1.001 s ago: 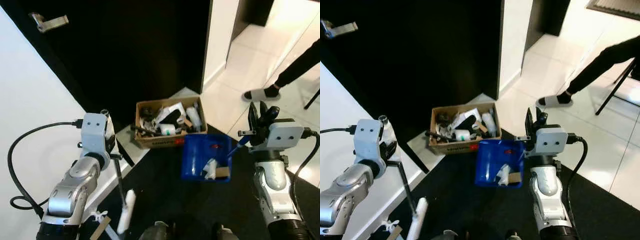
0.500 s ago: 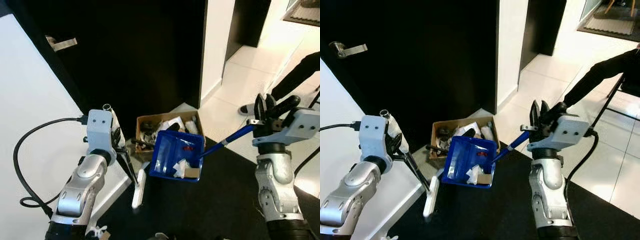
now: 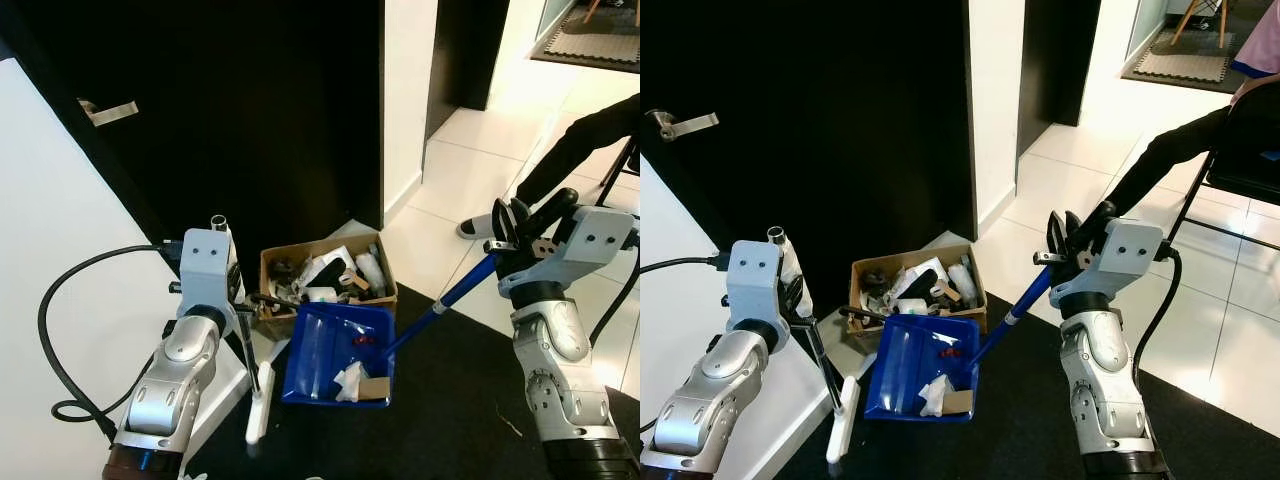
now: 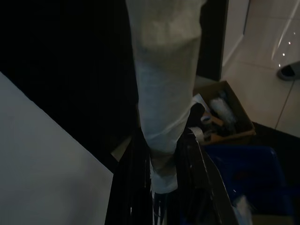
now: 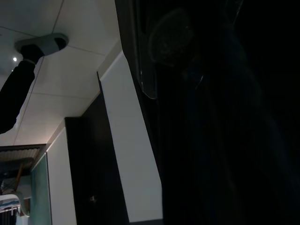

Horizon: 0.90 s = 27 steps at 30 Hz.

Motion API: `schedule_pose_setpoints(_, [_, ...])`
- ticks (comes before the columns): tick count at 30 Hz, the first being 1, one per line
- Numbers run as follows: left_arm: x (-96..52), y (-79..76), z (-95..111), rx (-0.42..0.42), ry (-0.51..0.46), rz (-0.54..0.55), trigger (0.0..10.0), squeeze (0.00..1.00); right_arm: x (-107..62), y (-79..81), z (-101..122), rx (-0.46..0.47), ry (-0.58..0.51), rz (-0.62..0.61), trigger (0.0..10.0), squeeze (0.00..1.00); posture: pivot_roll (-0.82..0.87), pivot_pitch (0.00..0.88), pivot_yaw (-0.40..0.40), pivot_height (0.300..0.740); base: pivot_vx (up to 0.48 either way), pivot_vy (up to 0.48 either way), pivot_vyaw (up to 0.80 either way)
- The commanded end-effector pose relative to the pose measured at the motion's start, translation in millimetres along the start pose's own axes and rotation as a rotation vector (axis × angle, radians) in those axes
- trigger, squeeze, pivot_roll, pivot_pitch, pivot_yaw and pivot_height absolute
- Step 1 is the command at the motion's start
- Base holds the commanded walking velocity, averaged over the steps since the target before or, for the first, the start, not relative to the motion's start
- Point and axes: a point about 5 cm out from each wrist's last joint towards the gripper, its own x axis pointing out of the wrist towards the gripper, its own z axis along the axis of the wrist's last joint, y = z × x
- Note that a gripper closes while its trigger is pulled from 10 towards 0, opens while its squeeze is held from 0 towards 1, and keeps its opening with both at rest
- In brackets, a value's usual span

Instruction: Sweep floor

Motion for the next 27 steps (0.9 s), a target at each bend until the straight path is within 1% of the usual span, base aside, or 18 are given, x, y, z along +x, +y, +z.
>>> schedule_pose_setpoints(1, [-0.4,9.1,2.2,0.016,-0.028,0.053,10.0,0.0,4.1,8.8,13.6,-0.008,-0.058,0.031,10.0,0.0,-0.01,0.082,0.139,0.74,0.0,0.0,0.0])
schedule_pose_setpoints(2, [-0.4,9.1,2.2,0.016,-0.028,0.053,10.0,0.0,4.1,8.8,13.6,-0.008,-0.058,0.031,10.0,0.0,-0.01,0.082,0.139,0.74,0.0,0.0,0.0])
schedule_pose_setpoints(5, [3.2,12.0,-3.7,0.034,0.005,0.071,10.0,0.0,9.1,4.5,20.3,-0.045,-0.044,-0.041,10.0,0.0,-0.01,0.079,0.141,0.74,0.0,0.0,0.0])
schedule_pose_setpoints(8, [6.9,9.4,0.9,0.038,-0.014,0.038,10.0,0.0,13.2,0.5,29.1,-0.071,-0.048,-0.091,10.0,0.0,-0.02,0.077,0.143,0.74,0.0,0.0,0.0])
schedule_pose_setpoints(9, [8.5,9.3,4.1,0.043,-0.026,0.036,10.0,0.0,15.0,0.2,31.7,-0.055,-0.048,-0.098,10.0,0.0,-0.02,0.076,0.144,0.74,0.0,0.0,0.0])
schedule_pose_setpoints(11, [11.7,8.6,13.9,0.034,-0.068,0.023,10.0,0.0,19.8,1.3,41.8,-0.013,-0.079,-0.083,10.0,0.0,-0.02,0.074,0.144,0.74,0.0,0.0,0.0])
schedule_pose_setpoints(12, [13.2,8.2,17.6,0.035,-0.081,0.021,10.0,0.0,21.8,1.7,46.4,-0.007,-0.095,-0.075,10.0,0.0,-0.02,0.072,0.145,0.74,0.0,0.0,0.0])
schedule_pose_setpoints(13, [14.2,7.1,21.9,0.035,-0.101,0.012,10.0,0.0,23.7,2.4,51.6,-0.008,-0.113,-0.067,10.0,0.0,-0.02,0.072,0.145,0.74,0.0,0.0,0.0])
schedule_pose_setpoints(14, [15.3,6.0,26.8,0.033,-0.117,0.007,10.0,0.0,26.4,3.3,58.5,-0.04,-0.139,-0.055,10.0,0.0,-0.02,0.072,0.146,0.74,0.0,0.0,0.0])
schedule_pose_setpoints(15, [15.3,6.0,26.8,0.033,-0.117,0.007,10.0,0.0,26.4,3.3,58.5,-0.04,-0.139,-0.055,10.0,0.0,-0.02,0.072,0.146,0.74,0.0,0.0,0.0])
schedule_pose_setpoints(18, [17.5,-0.4,42.3,0.012,-0.168,-0.027,10.0,0.0,34.2,5.7,76.2,-0.054,-0.176,-0.036,10.0,0.0,-0.03,0.074,0.146,0.74,0.0,0.0,0.0])
schedule_pose_setpoints(19, [17.5,-0.4,42.3,0.012,-0.168,-0.027,10.0,0.0,34.2,5.7,76.2,-0.054,-0.176,-0.036,10.0,0.0,-0.03,0.074,0.146,0.74,0.0,0.0,0.0])
schedule_pose_setpoints(20, [17.7,-3.9,52.0,-0.02,-0.206,-0.042,10.0,0.0,38.5,7.1,88.4,-0.07,-0.22,-0.028,10.0,0.0,-0.03,0.08,0.146,0.74,0.0,0.0,0.0])
schedule_pose_setpoints(21, [17.7,-3.9,52.0,-0.02,-0.206,-0.042,10.0,0.0,38.5,7.1,88.4,-0.07,-0.22,-0.028,10.0,0.0,-0.03,0.08,0.146,0.74,0.0,0.0,0.0])
schedule_pose_setpoints(22, [17.8,-4.3,54.6,-0.035,-0.214,-0.042,10.0,0.0,39.5,8.0,92.6,-0.078,-0.244,-0.019,10.0,0.0,-0.02,0.081,0.147,0.74,0.0,0.0,0.0])
schedule_pose_setpoints(24, [17.6,-4.4,56.4,-0.041,-0.227,-0.044,10.0,0.0,40.0,6.6,93.9,-0.091,-0.251,-0.038,10.0,0.0,-0.02,0.083,0.146,0.74,0.0,0.0,0.0])
schedule_pose_setpoints(26, [17.2,-4.0,56.4,-0.037,-0.231,-0.041,10.0,0.0,39.9,5.1,93.0,-0.099,-0.252,-0.051,10.0,0.0,-0.02,0.085,0.145,0.74,0.0,0.0,0.0])
schedule_pose_setpoints(27, [16.2,-3.9,53.1,-0.011,-0.226,-0.035,10.0,0.0,37.5,3.8,87.3,-0.137,-0.244,-0.049,10.0,0.0,-0.02,0.089,0.144,0.74,0.0,0.0,0.0])
